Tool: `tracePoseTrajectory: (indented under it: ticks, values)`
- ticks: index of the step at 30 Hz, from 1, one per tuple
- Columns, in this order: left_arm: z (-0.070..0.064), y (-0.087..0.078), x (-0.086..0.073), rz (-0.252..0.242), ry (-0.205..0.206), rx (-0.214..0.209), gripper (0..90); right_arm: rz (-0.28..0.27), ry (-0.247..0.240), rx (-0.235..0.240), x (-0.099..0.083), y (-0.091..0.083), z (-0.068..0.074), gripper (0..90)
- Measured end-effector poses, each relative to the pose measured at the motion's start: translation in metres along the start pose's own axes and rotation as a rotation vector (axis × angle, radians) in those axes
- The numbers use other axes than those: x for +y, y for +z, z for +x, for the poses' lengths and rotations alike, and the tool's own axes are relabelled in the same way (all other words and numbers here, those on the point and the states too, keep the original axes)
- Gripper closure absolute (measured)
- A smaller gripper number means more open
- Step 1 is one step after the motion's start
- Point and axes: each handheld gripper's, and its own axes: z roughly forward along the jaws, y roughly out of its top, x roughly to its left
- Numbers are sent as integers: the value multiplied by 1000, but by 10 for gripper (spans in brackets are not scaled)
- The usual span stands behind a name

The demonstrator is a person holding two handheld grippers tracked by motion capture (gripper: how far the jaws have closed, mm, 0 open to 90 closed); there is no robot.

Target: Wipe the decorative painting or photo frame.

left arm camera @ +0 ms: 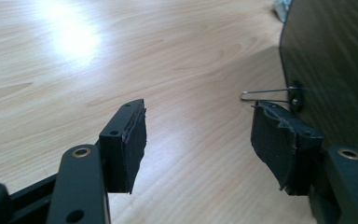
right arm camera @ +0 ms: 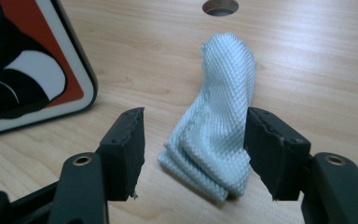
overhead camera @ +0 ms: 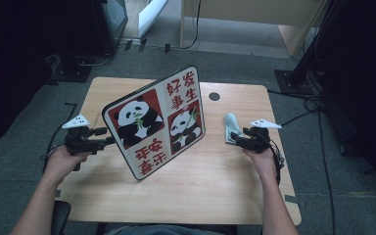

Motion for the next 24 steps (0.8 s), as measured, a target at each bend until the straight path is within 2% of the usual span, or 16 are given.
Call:
tracePoseTrajectory:
  ticks: [6,10,15,16,17,19,21,22,24]
  values:
    - [9,15,1,30,6,34,344,-2,2,16,-11,-5,4,359]
    - [11,24,1,48,18,43,335,17,-34,17,-18,-6,11,337]
    - [14,33,1,49,27,51,315,35,-43,32,-26,-5,16,301]
    - [17,37,0,48,37,71,314,50,-59,38,-30,-4,18,295]
    - [17,37,0,48,37,71,314,50,-59,38,-30,-4,18,295]
    - [22,42,-3,48,31,80,312,66,-92,36,-36,-2,22,291]
    - [24,43,-4,55,25,84,305,69,-96,39,-39,0,23,288]
    - [28,47,-6,60,23,105,305,86,-113,47,-43,3,23,280]
    - [31,50,-8,67,34,119,305,101,-119,53,-47,5,22,270]
